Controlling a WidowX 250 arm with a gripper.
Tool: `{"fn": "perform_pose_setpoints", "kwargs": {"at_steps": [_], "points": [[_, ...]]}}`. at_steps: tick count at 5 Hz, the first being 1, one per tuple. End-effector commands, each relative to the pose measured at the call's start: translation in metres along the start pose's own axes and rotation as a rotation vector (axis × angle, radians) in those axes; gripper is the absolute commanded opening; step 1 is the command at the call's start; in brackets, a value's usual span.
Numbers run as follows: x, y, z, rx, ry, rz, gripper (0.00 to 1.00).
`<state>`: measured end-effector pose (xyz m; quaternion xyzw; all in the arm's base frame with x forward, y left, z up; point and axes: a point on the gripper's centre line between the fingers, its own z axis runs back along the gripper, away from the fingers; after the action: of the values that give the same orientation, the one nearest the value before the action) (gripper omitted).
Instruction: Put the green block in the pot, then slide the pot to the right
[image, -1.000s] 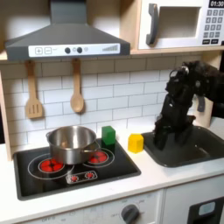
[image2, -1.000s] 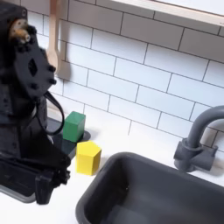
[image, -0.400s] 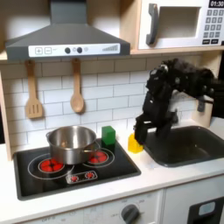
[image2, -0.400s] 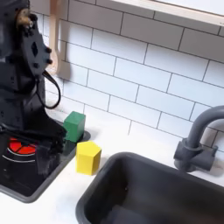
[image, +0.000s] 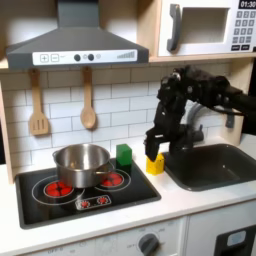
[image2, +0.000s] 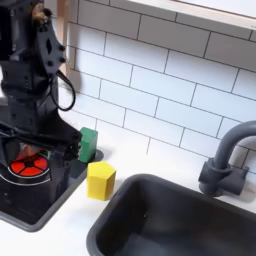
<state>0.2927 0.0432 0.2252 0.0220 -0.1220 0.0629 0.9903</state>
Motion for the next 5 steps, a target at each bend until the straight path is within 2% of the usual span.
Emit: {"fn": "perform_pose_setpoints", "kwargs": {"at_steps": [1, 5], "points": [[0.031, -0.001, -0.011, 0.005, -0.017, -0.001, 1.00], [0.069, 0.003, -0.034, 0.020, -0.020, 0.016, 1.00]]}}
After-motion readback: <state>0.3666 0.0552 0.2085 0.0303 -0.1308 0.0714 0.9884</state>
